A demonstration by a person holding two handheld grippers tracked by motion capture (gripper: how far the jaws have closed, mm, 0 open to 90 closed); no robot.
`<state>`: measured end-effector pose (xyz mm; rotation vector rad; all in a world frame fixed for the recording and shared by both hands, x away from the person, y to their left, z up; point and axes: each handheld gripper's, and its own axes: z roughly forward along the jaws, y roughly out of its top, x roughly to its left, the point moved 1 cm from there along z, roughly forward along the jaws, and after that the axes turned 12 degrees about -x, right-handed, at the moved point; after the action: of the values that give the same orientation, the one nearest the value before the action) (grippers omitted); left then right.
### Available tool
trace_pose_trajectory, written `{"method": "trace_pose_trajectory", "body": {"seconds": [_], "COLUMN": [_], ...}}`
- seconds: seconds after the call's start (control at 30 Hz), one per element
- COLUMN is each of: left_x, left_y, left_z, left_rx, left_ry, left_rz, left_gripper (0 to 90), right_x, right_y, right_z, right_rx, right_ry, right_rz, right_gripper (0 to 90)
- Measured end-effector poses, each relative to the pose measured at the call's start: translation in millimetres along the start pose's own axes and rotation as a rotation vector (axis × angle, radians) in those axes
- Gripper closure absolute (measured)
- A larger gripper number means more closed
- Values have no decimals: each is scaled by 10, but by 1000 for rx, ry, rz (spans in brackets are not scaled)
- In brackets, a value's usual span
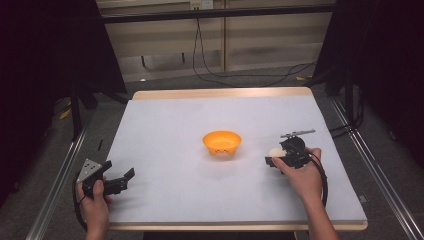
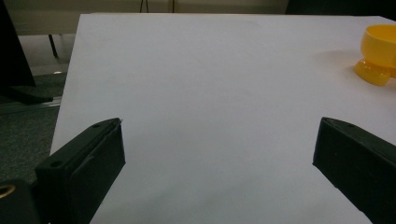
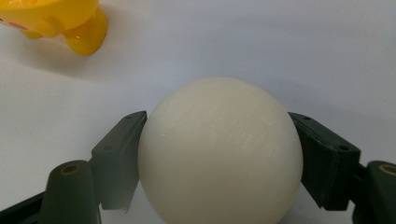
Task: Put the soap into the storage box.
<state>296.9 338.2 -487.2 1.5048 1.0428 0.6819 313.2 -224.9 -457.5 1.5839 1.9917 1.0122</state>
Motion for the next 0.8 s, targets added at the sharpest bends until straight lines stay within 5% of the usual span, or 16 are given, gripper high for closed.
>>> {"method": "trace_pose_trajectory", "body": {"seconds": [0.8], "left_x": [3], "left_y": [1], "left_z": [-1], "left_rx": [1], "left_ry": [2], "left_rz": [-1], "left_gripper": [20], "right_x": [194], "right_y": [265], "right_z": [65], "right_rx": [-6], "right_ry": [32], "right_rz": [-57], "right_gripper": [237]}}
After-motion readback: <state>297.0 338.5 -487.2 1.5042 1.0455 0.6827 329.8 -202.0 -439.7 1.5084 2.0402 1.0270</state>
